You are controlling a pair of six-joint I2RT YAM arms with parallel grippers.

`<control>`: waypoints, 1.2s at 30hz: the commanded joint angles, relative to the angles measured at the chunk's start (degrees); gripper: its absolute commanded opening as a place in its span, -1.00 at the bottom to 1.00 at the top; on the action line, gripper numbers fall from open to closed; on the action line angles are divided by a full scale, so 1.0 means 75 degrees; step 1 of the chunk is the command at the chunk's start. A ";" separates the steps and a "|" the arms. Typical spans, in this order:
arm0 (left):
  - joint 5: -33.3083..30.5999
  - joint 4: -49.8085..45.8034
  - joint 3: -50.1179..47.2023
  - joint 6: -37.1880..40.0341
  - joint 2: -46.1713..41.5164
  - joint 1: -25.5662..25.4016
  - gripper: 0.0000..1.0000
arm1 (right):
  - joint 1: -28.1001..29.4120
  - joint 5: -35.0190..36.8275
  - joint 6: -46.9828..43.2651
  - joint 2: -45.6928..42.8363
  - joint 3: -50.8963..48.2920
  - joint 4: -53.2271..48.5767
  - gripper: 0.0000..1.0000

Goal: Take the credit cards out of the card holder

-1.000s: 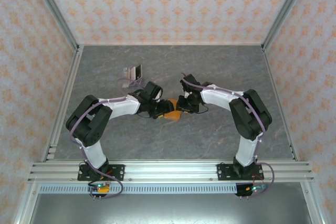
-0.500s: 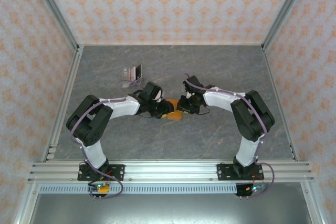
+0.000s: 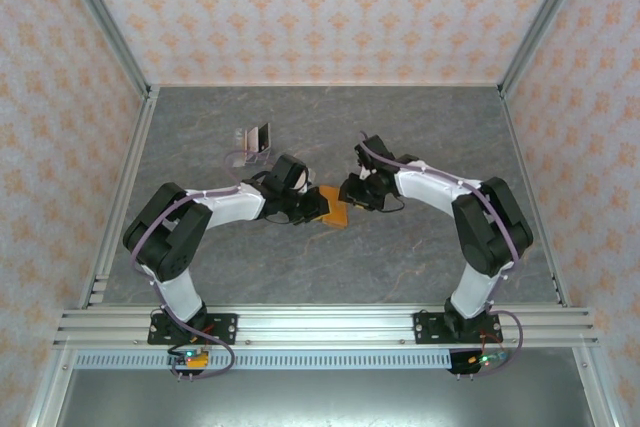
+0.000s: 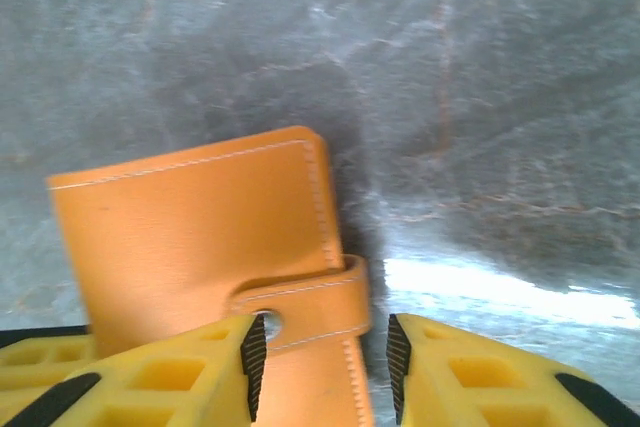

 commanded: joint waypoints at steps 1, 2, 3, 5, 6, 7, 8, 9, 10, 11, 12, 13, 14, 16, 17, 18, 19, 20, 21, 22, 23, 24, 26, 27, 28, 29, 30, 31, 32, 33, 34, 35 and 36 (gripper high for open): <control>-0.0118 -0.0179 0.0058 0.0223 -0.0225 0.0053 -1.00 | 0.0093 -0.0448 0.0167 0.0082 0.0363 -0.0272 -0.17; -0.0118 -0.0175 0.0068 0.0223 -0.0208 0.0055 -1.00 | 0.0137 -0.0540 0.0212 0.0157 0.0445 -0.0297 -0.15; -0.0108 -0.0175 0.0079 0.0223 -0.0184 0.0047 -1.00 | 0.0172 -0.0619 0.0248 0.0236 0.0539 -0.0325 -0.14; -0.0095 -0.0158 0.0095 0.0201 -0.0160 0.0049 -1.00 | 0.0247 -0.0643 0.0290 0.0390 0.0711 -0.0452 -0.13; -0.0094 -0.0157 0.0098 0.0199 -0.0161 0.0048 -1.00 | 0.0287 -0.0603 0.0286 0.0460 0.0783 -0.0519 -0.14; -0.0106 -0.0159 0.0093 0.0188 -0.0158 0.0049 -1.00 | 0.0306 -0.0534 0.0298 0.0530 0.0858 -0.0600 -0.17; -0.0129 -0.0171 0.0096 0.0176 -0.0172 0.0051 -1.00 | 0.0316 -0.0430 0.0299 0.0600 0.0928 -0.0704 -0.21; -0.0141 -0.0157 0.0081 0.0177 -0.0192 0.0053 -1.00 | 0.0322 -0.0364 0.0300 0.0667 0.0989 -0.0789 -0.25; -0.0144 -0.0155 0.0069 0.0176 -0.0209 0.0055 -1.00 | 0.0323 -0.0359 0.0309 0.0724 0.1037 -0.0843 -0.28; -0.0162 -0.0152 0.0052 0.0176 -0.0236 0.0055 -1.00 | 0.0330 -0.0390 0.0312 0.0795 0.1073 -0.0881 -0.28; -0.0176 -0.0148 0.0036 0.0176 -0.0253 0.0057 -1.00 | 0.0360 -0.0444 0.0316 0.0857 0.1101 -0.0902 -0.28; -0.0174 -0.0140 0.0031 0.0177 -0.0265 0.0052 -1.00 | 0.0373 -0.0489 0.0303 0.0901 0.1138 -0.0943 -0.28; -0.0187 -0.0145 0.0031 0.0178 -0.0265 0.0052 -1.00 | 0.0396 -0.0508 0.0277 0.0970 0.1171 -0.1013 -0.28; -0.0228 -0.0159 0.0010 0.0176 -0.0271 0.0051 -1.00 | 0.0448 -0.0523 0.0226 0.1033 0.1211 -0.1176 -0.28; -0.0245 -0.0170 0.0021 0.0171 -0.0261 0.0047 -1.00 | 0.0471 -0.0495 0.0193 0.1032 0.1200 -0.1214 -0.28; -0.0263 -0.0186 0.0033 0.0165 -0.0267 0.0043 -1.00 | 0.0487 -0.0449 0.0170 0.1029 0.1161 -0.1264 -0.28; -0.0292 -0.0201 0.0039 0.0166 -0.0279 0.0056 -1.00 | 0.0484 -0.0413 0.0158 0.1028 0.1112 -0.1302 -0.29; -0.0325 -0.0205 0.0044 0.0165 -0.0294 0.0053 -1.00 | 0.0484 -0.0367 0.0132 0.1040 0.1073 -0.1369 -0.30; -0.0369 -0.0215 0.0017 0.0167 -0.0327 0.0051 -1.00 | 0.0492 -0.0308 0.0093 0.1040 0.1034 -0.1456 -0.34; -0.0418 -0.0247 0.0013 0.0174 -0.0346 0.0054 -1.00 | 0.0488 -0.0257 0.0046 0.1040 0.1006 -0.1539 -0.37; -0.0482 -0.0286 0.0017 0.0182 -0.0368 0.0058 -1.00 | 0.0483 -0.0178 0.0008 0.1033 0.0977 -0.1618 -0.41; -0.0520 -0.0321 0.0020 0.0198 -0.0395 0.0052 -1.00 | 0.0485 -0.0022 -0.0040 0.1017 0.0964 -0.1718 -0.45; -0.0603 -0.0360 0.0005 0.0193 -0.0426 0.0050 -1.00 | 0.0494 0.0280 -0.0097 0.0986 0.0940 -0.1909 -0.51; -0.0649 -0.0381 0.0001 0.0188 -0.0441 0.0054 -1.00 | 0.0483 0.0426 -0.0121 0.0982 0.0927 -0.2007 -0.55; -0.0674 -0.0387 -0.0010 0.0179 -0.0454 0.0062 -1.00 | 0.0483 0.0518 -0.0143 0.0979 0.0928 -0.2064 -0.58; -0.0696 -0.0386 -0.0045 0.0155 -0.0455 0.0079 -1.00 | 0.0484 0.0640 -0.0158 0.0949 0.0900 -0.2111 -0.59; -0.0724 -0.0386 -0.0069 0.0125 -0.0452 0.0111 -1.00 | 0.0480 0.0776 -0.0152 0.0941 0.0894 -0.2171 -0.61; -0.0738 -0.0389 -0.0104 0.0102 -0.0451 0.0147 -1.00 | 0.0471 0.0929 -0.0132 0.0925 0.0893 -0.2216 -0.63; -0.0739 -0.0384 -0.0141 0.0094 -0.0454 0.0200 -1.00 | 0.0473 0.1111 -0.0124 0.0887 0.0882 -0.2268 -0.63; -0.0728 -0.0380 -0.0193 0.0082 -0.0453 0.0237 -1.00 | 0.0466 0.1275 -0.0113 0.0861 0.0881 -0.2321 -0.64; -0.0727 -0.0360 -0.0231 0.0070 -0.0467 0.0274 -1.00 | 0.0450 0.1446 -0.0109 0.0818 0.0881 -0.2386 -0.65; -0.0717 -0.0361 -0.0256 0.0070 -0.0478 0.0303 -1.00 | 0.0436 0.1616 -0.0096 0.0782 0.0870 -0.2417 -0.65; -0.0704 -0.0359 -0.0272 0.0071 -0.0490 0.0337 -1.00 | 0.0425 0.1733 -0.0092 0.0752 0.0857 -0.2450 -0.66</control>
